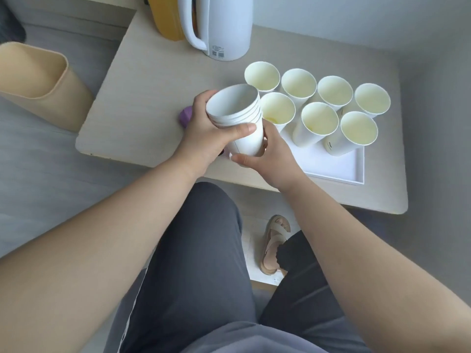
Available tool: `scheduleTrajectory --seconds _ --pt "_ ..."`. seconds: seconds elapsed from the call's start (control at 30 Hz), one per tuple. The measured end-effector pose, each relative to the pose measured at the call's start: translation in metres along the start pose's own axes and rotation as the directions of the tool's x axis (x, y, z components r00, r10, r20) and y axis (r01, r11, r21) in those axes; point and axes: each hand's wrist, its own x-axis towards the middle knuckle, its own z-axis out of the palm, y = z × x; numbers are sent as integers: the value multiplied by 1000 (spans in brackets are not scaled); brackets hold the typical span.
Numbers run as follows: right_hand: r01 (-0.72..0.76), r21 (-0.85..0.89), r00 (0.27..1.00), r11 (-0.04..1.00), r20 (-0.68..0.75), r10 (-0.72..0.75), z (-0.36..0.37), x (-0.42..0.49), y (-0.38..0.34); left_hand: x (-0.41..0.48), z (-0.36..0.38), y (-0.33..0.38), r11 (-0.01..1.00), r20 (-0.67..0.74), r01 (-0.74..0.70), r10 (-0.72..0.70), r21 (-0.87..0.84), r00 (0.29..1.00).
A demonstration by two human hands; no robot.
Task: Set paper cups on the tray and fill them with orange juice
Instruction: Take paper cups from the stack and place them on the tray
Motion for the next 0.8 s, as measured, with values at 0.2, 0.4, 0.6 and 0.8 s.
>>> scheduleTrajectory --seconds 0.2,0.4,0.6,0.8 --pt "19 -31 995 999 -97 -22 -28 -21 9 -10 35 2 986 -38 -116 122 120 992" --pt "37 -107 980 994 -191 -57 -43 -21 27 -12 58 9 982 -125 -169 179 87 976" --pt "-17 -10 965 1000 -260 14 -53 -22 51 -1 58 25 972 -140 -59 27 -226 990" --pt "-76 59 946 995 -311 91 -57 -14 70 9 37 18 913 -182 8 -90 -408 979"
